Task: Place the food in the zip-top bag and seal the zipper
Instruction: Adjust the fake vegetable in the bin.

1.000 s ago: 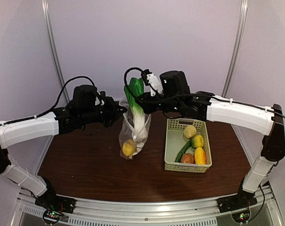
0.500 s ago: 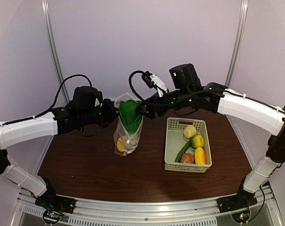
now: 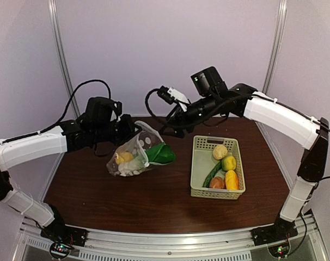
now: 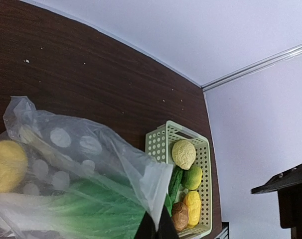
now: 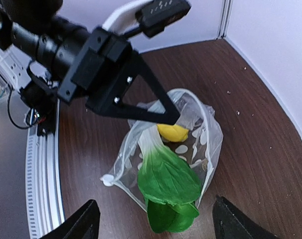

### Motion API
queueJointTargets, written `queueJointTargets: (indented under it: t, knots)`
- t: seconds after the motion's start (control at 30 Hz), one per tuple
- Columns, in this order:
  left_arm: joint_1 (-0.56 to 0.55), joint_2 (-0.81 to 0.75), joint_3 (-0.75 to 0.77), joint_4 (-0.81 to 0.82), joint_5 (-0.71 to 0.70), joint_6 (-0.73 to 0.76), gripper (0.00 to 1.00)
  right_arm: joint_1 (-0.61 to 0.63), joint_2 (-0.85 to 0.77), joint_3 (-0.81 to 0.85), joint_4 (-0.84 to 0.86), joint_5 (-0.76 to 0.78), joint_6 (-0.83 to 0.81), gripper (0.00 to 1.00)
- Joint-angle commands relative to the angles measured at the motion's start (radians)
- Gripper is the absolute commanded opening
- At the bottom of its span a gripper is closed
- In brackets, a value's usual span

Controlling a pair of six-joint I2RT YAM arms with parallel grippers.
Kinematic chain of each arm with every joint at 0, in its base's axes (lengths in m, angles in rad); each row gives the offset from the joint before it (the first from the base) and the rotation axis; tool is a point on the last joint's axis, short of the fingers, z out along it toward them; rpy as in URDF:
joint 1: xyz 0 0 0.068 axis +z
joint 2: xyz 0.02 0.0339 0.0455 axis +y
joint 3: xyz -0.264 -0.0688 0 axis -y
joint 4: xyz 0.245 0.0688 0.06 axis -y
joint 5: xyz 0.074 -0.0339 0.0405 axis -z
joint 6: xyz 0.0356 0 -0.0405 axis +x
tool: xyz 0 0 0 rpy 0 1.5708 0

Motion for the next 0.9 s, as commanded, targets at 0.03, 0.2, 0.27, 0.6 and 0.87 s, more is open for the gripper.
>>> queueJointTargets:
  t: [0.03, 0.2, 0.27, 0.6, 0.87]
  knots:
    - [0.007, 0.022, 0.069, 0.016, 0.091, 0.067, 0.00, 0.014, 0.043, 0.024, -0.235, 0.086, -0.218, 0.83]
    - [0.007, 0.050, 0.103, 0.004, 0.178, 0.114, 0.00, 0.016, -0.033, -0.122, -0.223, 0.094, -0.236, 0.83]
    - [0.007, 0.066, 0.117, -0.011, 0.203, 0.131, 0.00, 0.016, -0.071, -0.200, -0.167, 0.125, -0.220, 0.84]
    - [0.007, 0.126, 0.136, -0.021, 0.281, 0.136, 0.00, 0.031, 0.020, -0.270, -0.098, 0.157, -0.186, 0.59]
    - [0.007, 0.132, 0.129, -0.014, 0.298, 0.128, 0.00, 0.069, 0.061, -0.268, -0.024, 0.091, -0.176, 0.51]
